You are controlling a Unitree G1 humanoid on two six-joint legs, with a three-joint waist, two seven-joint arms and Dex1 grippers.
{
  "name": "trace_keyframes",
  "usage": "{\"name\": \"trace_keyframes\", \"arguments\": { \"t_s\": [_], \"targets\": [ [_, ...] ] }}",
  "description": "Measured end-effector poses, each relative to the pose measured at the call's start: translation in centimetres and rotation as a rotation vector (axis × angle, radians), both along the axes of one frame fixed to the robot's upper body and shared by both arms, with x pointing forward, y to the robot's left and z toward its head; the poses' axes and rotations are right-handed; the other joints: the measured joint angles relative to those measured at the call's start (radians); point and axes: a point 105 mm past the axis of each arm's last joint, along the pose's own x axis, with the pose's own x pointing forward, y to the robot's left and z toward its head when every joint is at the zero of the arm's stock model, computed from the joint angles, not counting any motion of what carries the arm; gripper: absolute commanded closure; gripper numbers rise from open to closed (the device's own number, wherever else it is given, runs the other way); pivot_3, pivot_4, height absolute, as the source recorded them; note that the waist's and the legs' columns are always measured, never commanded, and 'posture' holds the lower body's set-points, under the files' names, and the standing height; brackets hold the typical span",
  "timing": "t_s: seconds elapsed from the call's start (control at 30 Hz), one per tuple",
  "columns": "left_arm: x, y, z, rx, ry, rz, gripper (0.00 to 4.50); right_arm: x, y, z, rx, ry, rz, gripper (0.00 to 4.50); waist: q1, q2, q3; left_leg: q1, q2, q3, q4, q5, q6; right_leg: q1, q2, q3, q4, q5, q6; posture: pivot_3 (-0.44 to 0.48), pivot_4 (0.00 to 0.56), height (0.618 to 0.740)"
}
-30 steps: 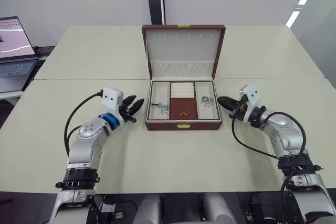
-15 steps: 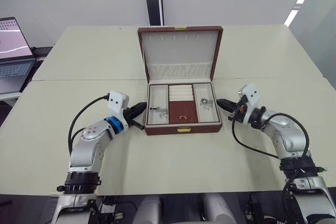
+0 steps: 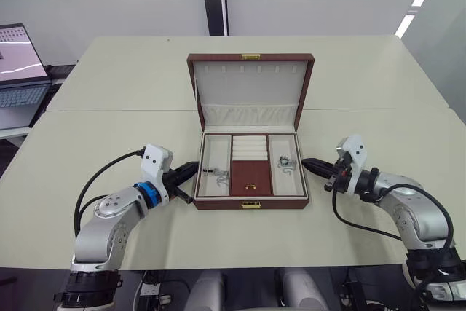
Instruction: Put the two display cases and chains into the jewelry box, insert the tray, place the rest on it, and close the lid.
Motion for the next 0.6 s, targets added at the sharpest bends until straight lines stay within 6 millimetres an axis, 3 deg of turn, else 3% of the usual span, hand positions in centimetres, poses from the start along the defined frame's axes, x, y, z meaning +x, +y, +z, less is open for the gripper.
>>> {"name": "trace_keyframes", "arguments": {
  "t_s": [0.37, 0.6],
  "targets": [
    [-0.1, 0.3, 0.2, -0.006, -0.007, 0.011, 4.48, 0.1, 0.0, 0.0, 0.014, -0.001, -0.01, 4.5, 0.0, 0.0, 0.0, 0.0, 0.0, 0.0, 0.0, 0.0, 0.0, 0.0, 0.0, 0.0, 0.0, 0.0, 0.0, 0.0, 0.15, 0.74],
    [-2.6, 1.8, 3.4, -0.02, -0.222, 0.043, 4.48, 2.0, -1.8, 1.3, 0.092, -0.038, -0.073, 4.5, 0.003, 0.0, 0.0, 0.001, 0.0, 0.001, 0.0, 0.0, 0.0, 0.0, 0.0, 0.001, 0.0, 0.0, 0.0, 0.0, 0.15, 0.74]
  ]
}}
